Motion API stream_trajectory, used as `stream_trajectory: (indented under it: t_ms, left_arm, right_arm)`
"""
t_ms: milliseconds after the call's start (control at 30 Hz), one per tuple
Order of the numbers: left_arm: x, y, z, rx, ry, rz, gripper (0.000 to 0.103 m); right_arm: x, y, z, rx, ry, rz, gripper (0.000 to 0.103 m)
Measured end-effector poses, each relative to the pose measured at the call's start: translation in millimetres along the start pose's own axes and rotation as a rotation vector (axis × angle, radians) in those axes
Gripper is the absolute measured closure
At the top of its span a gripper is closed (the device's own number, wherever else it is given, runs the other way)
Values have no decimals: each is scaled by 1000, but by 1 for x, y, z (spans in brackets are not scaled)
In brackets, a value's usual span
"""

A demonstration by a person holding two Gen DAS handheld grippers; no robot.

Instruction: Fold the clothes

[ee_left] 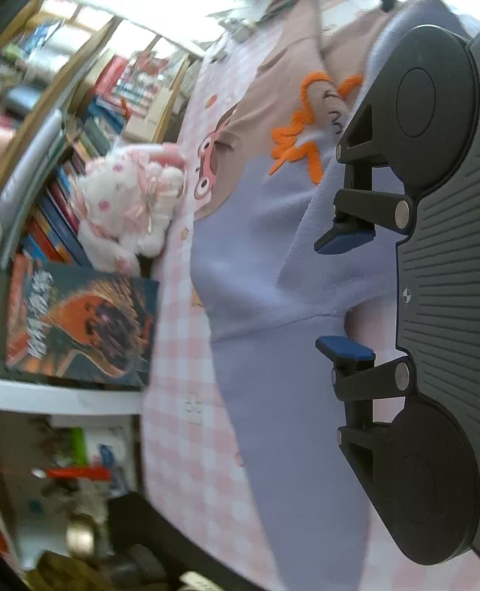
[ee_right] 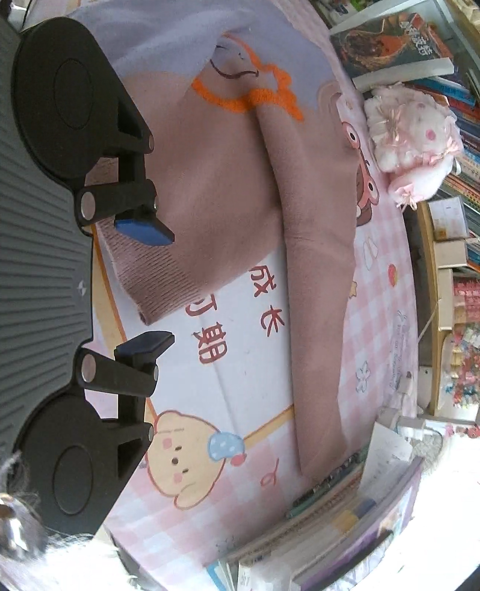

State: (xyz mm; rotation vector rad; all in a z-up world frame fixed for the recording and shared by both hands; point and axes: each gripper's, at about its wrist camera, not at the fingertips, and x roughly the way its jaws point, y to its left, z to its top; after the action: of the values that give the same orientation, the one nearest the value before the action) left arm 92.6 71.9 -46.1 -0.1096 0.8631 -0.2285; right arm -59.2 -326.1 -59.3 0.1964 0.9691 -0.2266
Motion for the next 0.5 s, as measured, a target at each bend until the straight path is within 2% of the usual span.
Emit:
stream_trajectory:
  t_ms: [233,333,367,400,467,500]
  left_arm:
    - [20,-19,11,111,-7,34,54]
    - [28,-28,15,162,-11,48,54]
    - [31,-31,17,179,-12,52,54]
    - [34,-33,18,196,-13,57,54]
    - [42,-34,18,233,1,64,54]
    - [46,-33,17,252,9,68,54]
  right_arm:
    - [16,3,9,-79,43,39,57]
    - [18,4,11,-80,54,79,73]
    - [18,5,13,-78,67,104,91]
    - [18,6,14,-75,80,130,95]
    - [12,7,19,-21,116,183,95]
    - [1,8,21,4,103,229,95]
